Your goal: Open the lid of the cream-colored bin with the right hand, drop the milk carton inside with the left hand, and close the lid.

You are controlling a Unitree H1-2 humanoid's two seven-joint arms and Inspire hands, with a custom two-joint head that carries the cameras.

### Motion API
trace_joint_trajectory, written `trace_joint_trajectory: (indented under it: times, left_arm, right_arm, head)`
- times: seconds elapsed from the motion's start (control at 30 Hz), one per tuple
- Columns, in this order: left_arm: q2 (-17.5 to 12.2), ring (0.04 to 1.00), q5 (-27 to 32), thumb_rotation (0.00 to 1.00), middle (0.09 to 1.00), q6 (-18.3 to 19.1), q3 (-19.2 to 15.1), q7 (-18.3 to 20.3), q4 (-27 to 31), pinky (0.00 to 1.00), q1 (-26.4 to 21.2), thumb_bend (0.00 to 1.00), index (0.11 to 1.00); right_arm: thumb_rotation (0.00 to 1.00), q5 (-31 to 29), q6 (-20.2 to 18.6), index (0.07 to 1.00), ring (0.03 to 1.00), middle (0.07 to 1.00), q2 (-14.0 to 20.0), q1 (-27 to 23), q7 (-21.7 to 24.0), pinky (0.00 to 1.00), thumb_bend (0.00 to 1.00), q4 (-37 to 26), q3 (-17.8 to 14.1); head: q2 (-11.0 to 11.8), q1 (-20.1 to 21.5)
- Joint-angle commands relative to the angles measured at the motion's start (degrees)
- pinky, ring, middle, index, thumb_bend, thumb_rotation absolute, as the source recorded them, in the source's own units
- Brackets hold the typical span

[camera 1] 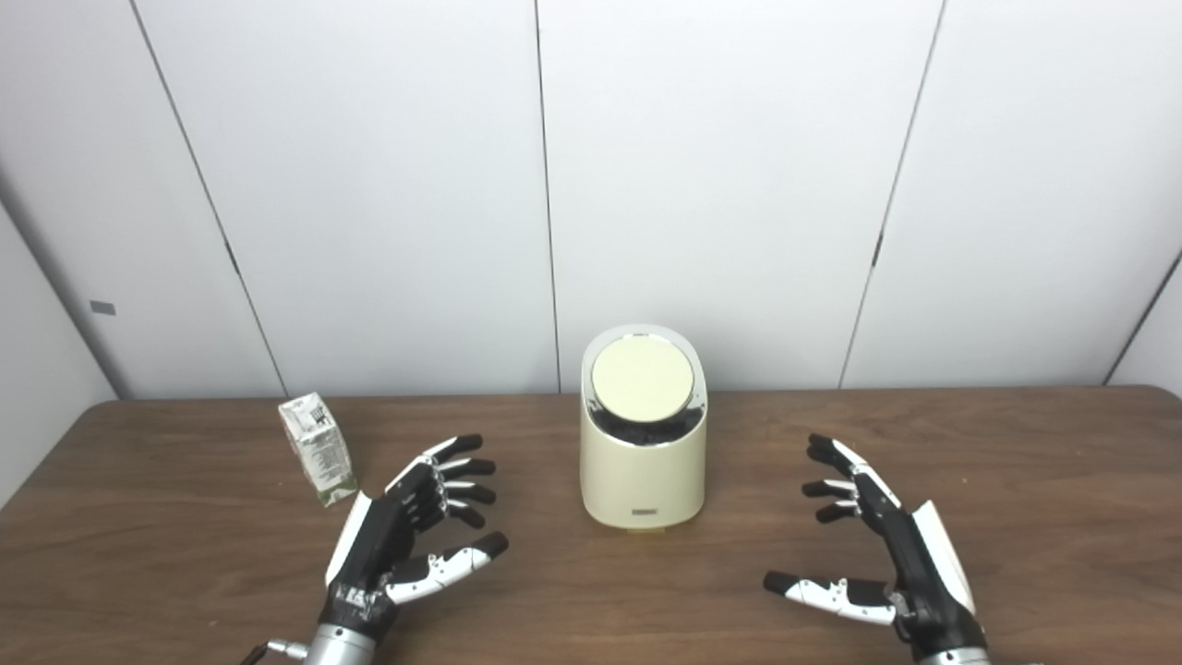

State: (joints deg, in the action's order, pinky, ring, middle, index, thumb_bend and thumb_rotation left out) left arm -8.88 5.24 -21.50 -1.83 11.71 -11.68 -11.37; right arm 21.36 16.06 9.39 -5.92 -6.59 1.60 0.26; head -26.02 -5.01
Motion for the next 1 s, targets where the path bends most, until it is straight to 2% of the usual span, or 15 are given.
trace_joint_trajectory:
  times: [0.0, 0.13, 0.17, 0.27, 0.43, 0.57, 0.6, 0.63, 0.67, 0.7, 0.73, 0.77, 0.8, 0.97]
  left_arm:
    - [-0.36, 0.543, 0.48, 0.0, 0.661, -1.92, 0.18, 0.21, -0.27, 0.46, -1.09, 0.62, 0.736]
    - [-0.41, 0.488, -0.83, 0.0, 0.577, -2.31, 0.16, -0.46, -0.28, 0.42, -1.15, 0.57, 0.627]
    - [-0.3, 0.466, -0.96, 0.0, 0.519, -2.5, 0.06, -0.69, -0.23, 0.4, -1.15, 0.53, 0.558]
    - [0.12, 0.424, -1.09, 0.0, 0.482, -3.4, -0.34, -1.44, -0.57, 0.36, -1.3, 0.52, 0.508]
    - [0.07, 0.407, 0.21, 0.0, 0.474, -4.53, -0.42, -0.87, -1.72, 0.35, -1.68, 0.51, 0.502]
    - [-0.1, 0.478, -0.55, 0.0, 0.493, -4.08, -0.1, -0.95, -1.35, 0.39, -1.46, 0.52, 0.489]
    - [-0.26, 0.518, -0.86, 0.03, 0.563, -3.91, 0.05, -0.88, -1.32, 0.42, -1.38, 0.51, 0.493]
    - [-0.36, 0.573, -1.05, 0.11, 0.642, -3.77, 0.14, -0.84, -1.29, 0.46, -1.33, 0.59, 0.622]
    - [-0.4, 0.601, -1.01, 0.16, 0.683, -2.77, 0.21, -0.81, -0.89, 0.49, -1.15, 0.62, 0.688]
    - [-0.38, 0.673, -0.94, 0.22, 0.757, -2.02, 0.26, -0.83, -0.56, 0.54, -1.0, 0.7, 0.796]
    - [-0.36, 0.707, -0.87, 0.25, 0.789, -1.53, 0.29, -0.86, -0.34, 0.57, -0.9, 0.73, 0.844]
    - [-0.3, 0.725, -0.75, 0.26, 0.805, -1.22, 0.29, -0.87, -0.2, 0.59, -0.84, 0.75, 0.868]
    - [-0.25, 0.75, -0.63, 0.27, 0.82, -1.27, 0.31, -0.8, -0.3, 0.62, -0.87, 0.77, 0.914]
    - [-0.23, 0.757, -0.23, 0.29, 0.826, -1.47, 0.35, -0.38, -0.94, 0.63, -1.25, 0.79, 0.943]
  right_arm:
    - [0.16, -0.46, 1.33, 0.868, 0.702, 0.851, 0.24, -1.51, -0.59, 0.57, 0.68, -2.2, -0.23]
    - [0.15, -0.04, 1.74, 0.852, 0.692, 0.845, 0.1, -1.61, -1.14, 0.56, 0.68, -2.05, -0.33]
    - [0.13, 0.27, 1.7, 0.84, 0.678, 0.837, 0.03, -1.63, -1.39, 0.54, 0.68, -2.13, -0.39]
    - [0.12, 0.6, 0.63, 0.818, 0.666, 0.824, -0.32, -1.53, -1.48, 0.53, 0.67, -2.92, -0.54]
    - [0.08, 0.28, 0.46, 0.811, 0.667, 0.824, -0.63, -1.49, -1.43, 0.53, 0.67, -3.06, -0.72]
    - [0.11, -0.37, 0.82, 0.816, 0.666, 0.824, -0.49, -1.55, -1.09, 0.53, 0.67, -2.81, -0.74]
    - [0.13, -0.63, 0.78, 0.819, 0.672, 0.825, -0.47, -1.52, -0.8, 0.54, 0.67, -2.98, -0.63]
    - [0.18, -0.8, 0.74, 0.824, 0.678, 0.825, -0.45, -1.5, -0.6, 0.54, 0.67, -3.1, -0.54]
    - [0.2, -1.02, 0.41, 0.826, 0.681, 0.825, -0.47, -1.46, -0.16, 0.55, 0.67, -3.46, -0.34]
    - [0.26, -1.1, 0.14, 0.835, 0.694, 0.83, -0.52, -1.46, 0.12, 0.56, 0.67, -3.71, -0.18]
    - [0.29, -1.14, -0.07, 0.839, 0.698, 0.832, -0.56, -1.46, 0.3, 0.57, 0.68, -3.88, -0.1]
    - [0.3, -1.06, -0.81, 0.841, 0.7, 0.833, -0.65, -1.54, 0.69, 0.57, 0.68, -4.42, 0.11]
    - [0.36, -0.87, -1.83, 0.861, 0.718, 0.841, -0.62, -1.79, 1.22, 0.58, 0.69, -5.05, 0.35]
    - [0.44, -0.78, -6.14, 0.883, 0.754, 0.849, -0.2, -4.38, 3.3, 0.6, 0.72, -6.51, 0.83]
  head:
    - [-0.03, -0.06]
    - [-0.03, -0.06]
    - [-0.15, -0.15]
    - [-0.15, -0.15]
    - [-0.19, -0.09]
    - [-0.03, 0.12]
    - [-0.03, 0.12]
    - [-0.03, 0.12]
    - [-0.03, 0.12]
    - [-0.02, 0.4]
    - [-0.02, 0.4]
    - [0.01, 0.51]
    - [0.05, 0.5]
    - [0.2, 0.61]
